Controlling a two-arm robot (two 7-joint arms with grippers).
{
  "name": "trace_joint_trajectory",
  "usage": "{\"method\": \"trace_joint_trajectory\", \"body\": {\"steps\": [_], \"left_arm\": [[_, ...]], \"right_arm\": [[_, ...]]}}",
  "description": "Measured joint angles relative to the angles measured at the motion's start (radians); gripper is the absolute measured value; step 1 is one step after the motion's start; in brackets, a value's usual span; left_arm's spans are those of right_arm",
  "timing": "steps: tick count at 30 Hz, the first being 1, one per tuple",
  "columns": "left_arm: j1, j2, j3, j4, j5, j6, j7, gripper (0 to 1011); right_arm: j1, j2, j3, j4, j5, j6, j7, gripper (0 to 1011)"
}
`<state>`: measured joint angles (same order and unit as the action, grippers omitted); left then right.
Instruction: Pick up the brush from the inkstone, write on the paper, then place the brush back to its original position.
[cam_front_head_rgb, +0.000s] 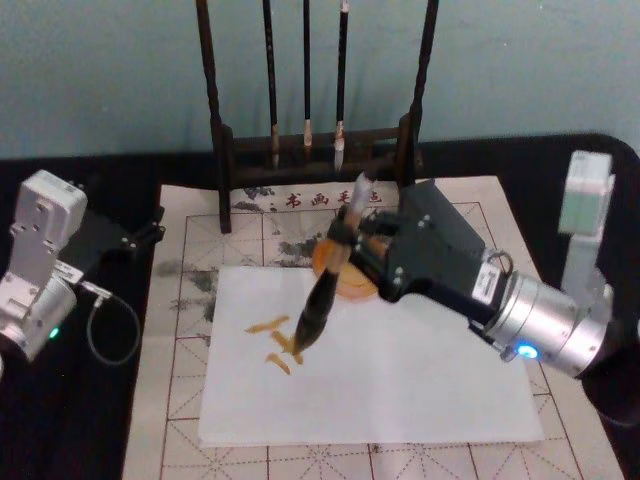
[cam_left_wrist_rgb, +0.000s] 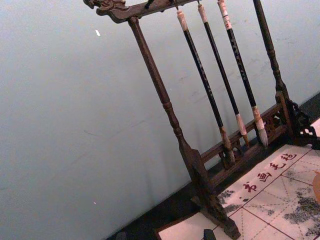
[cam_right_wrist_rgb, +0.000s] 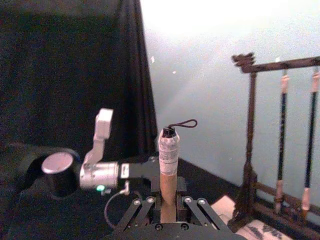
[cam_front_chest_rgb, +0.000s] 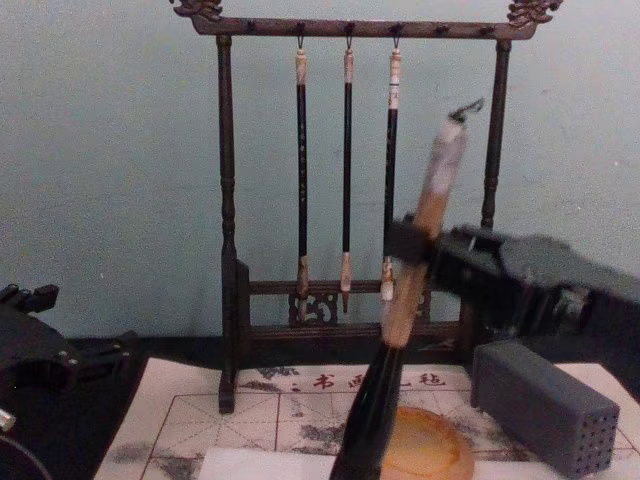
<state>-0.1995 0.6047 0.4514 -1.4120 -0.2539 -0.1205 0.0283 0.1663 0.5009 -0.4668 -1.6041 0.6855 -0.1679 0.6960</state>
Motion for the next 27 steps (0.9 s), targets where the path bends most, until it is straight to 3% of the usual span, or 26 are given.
{"method": "trace_joint_trajectory", "body": {"steps": [14, 23, 27], "left_arm": [[0.0, 0.0, 0.0, 0.0, 0.0, 0.0, 0.0, 1001], [0.0, 0.0, 0.0, 0.0, 0.0, 0.0, 0.0, 1001], [0.0, 0.0, 0.0, 0.0, 0.0, 0.0, 0.0, 1001]], "right_arm": [[0.038, -0.028, 0.081, 0.017, 0.137, 0.088, -0.095, 199], [0.095, -0.066, 0.117, 0.084, 0.229, 0.19, -0.216, 198], [0.125, -0.089, 0.124, 0.127, 0.269, 0.251, -0.3, 199]]}}
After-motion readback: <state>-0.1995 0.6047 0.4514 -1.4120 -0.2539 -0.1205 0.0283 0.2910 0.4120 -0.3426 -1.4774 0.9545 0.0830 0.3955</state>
